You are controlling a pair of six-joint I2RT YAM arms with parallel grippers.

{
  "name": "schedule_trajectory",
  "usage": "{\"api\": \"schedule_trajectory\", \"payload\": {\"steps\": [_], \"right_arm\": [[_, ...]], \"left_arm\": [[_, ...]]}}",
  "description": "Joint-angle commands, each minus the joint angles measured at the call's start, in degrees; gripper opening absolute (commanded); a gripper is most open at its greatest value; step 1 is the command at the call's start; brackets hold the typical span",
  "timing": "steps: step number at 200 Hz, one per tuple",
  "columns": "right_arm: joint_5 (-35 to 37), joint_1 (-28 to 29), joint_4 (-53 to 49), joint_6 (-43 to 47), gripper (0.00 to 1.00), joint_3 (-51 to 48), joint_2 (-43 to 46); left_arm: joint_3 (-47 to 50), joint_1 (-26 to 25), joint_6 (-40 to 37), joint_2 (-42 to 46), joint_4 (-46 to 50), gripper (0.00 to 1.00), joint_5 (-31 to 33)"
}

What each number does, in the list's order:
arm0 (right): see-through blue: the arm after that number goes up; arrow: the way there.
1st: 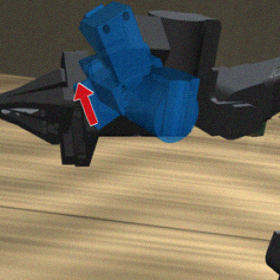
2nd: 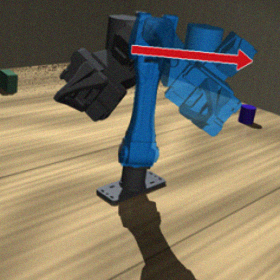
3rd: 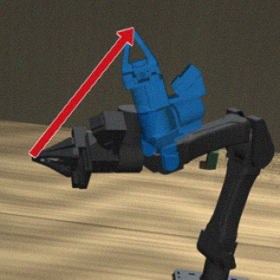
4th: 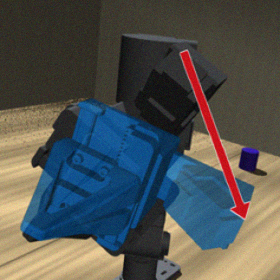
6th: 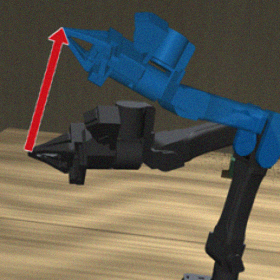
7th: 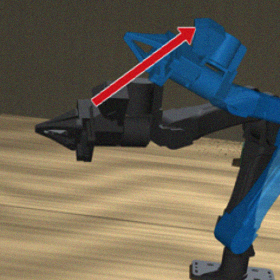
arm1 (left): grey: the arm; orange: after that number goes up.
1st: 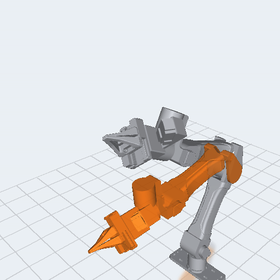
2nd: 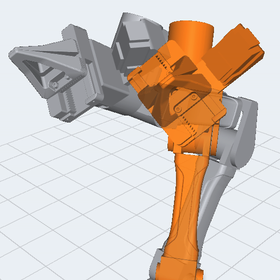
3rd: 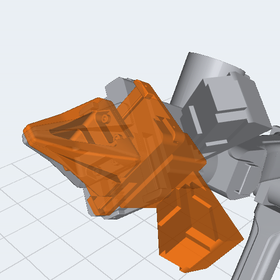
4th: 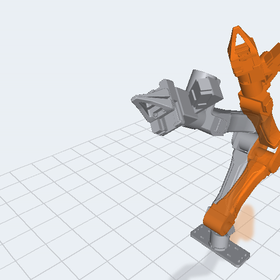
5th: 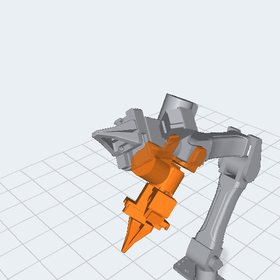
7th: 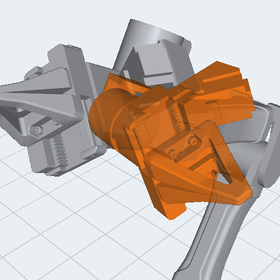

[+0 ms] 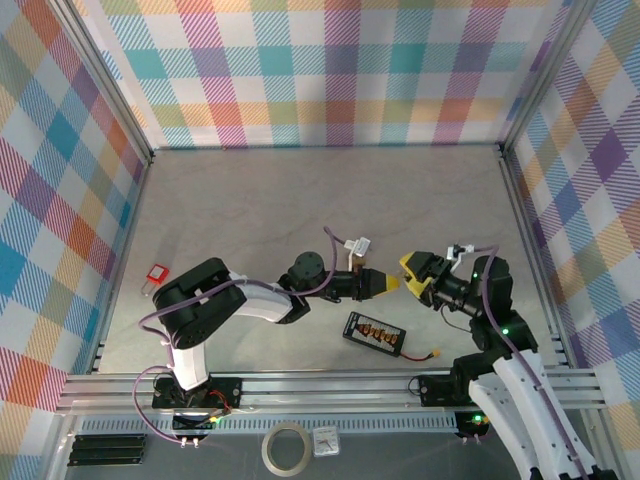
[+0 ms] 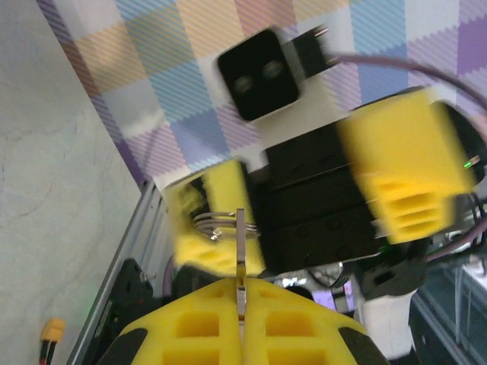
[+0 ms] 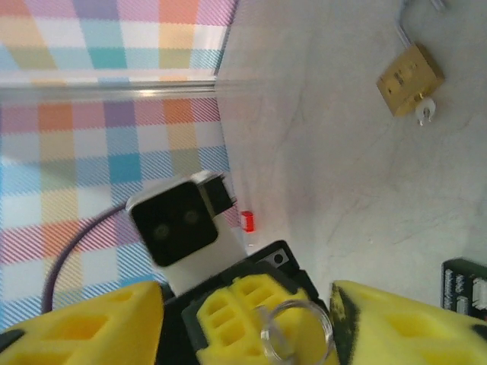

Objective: Unlock with the key

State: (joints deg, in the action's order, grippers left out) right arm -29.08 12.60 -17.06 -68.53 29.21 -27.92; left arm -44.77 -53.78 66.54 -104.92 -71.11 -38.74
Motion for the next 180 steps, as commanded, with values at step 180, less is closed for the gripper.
{"api": "schedule_trajectory", "payload": {"steps": [180], "right_arm": [[-24.33, -0.65, 8.16, 34.87, 0.58, -2.87, -1.05]], "left_arm": [[-23.69, 4.82, -55.28, 15.3, 83.42, 0.0, -17.76]]}}
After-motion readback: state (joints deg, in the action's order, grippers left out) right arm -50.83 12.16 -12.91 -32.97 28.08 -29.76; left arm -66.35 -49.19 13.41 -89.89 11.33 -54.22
